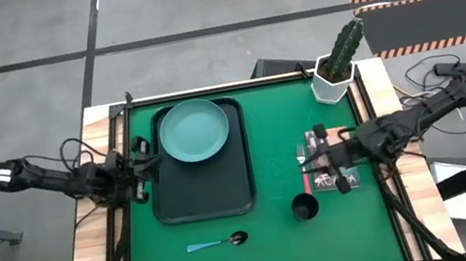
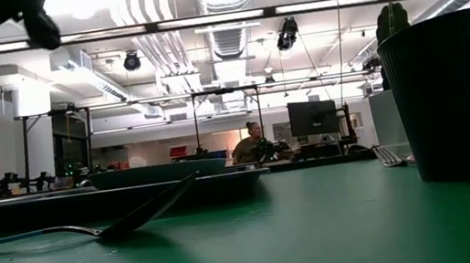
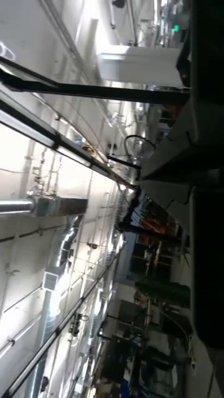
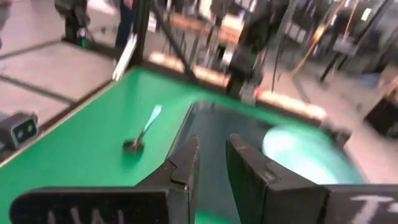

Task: Pick and place plate/cup/fork/spoon on tray
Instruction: Put the blue cup on the black serving tray to the bottom left of the green plate

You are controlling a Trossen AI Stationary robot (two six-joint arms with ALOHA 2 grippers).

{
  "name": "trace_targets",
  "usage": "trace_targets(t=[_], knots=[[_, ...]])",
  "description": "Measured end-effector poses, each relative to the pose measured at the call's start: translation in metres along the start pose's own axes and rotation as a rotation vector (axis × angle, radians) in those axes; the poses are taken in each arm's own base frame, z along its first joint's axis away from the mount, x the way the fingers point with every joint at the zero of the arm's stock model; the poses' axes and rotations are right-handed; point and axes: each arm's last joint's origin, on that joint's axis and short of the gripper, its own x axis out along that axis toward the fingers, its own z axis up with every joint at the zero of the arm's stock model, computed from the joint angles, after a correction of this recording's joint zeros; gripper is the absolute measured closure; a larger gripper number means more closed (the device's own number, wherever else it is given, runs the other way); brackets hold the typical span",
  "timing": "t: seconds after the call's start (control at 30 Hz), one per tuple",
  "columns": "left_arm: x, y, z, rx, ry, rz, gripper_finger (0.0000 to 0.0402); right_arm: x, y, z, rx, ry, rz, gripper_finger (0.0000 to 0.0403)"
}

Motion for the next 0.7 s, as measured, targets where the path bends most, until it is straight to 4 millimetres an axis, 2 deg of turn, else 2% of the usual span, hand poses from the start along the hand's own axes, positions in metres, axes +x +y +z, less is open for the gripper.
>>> trace_targets(t=[0.37, 0.47, 0.57, 0.7], knots=[[0.092, -0.029, -0.015, -0.055, 0.121, -0.006, 0.0402, -0.034, -0.003, -0.001, -0.083, -0.129, -0.029, 0.0339], [0.117, -0.038, -0.029, -0.067, 0.158, -0.010, 0.0402, -0.041, -0.003, -0.004, -0.091, -0.149, -0.036, 0.0339], [0.147, -0.049, -0.044, -0.110, 0.172, -0.013, 0.0402, -0.059, -0.007, 0.001, -0.082, -0.232, -0.062, 0.0339], [0.185, -0.064, -0.074, -0.178, 0.218, -0.011, 0.0402, -0.078, -0.010, 0.004, -0.073, -0.305, -0.084, 0.0339]])
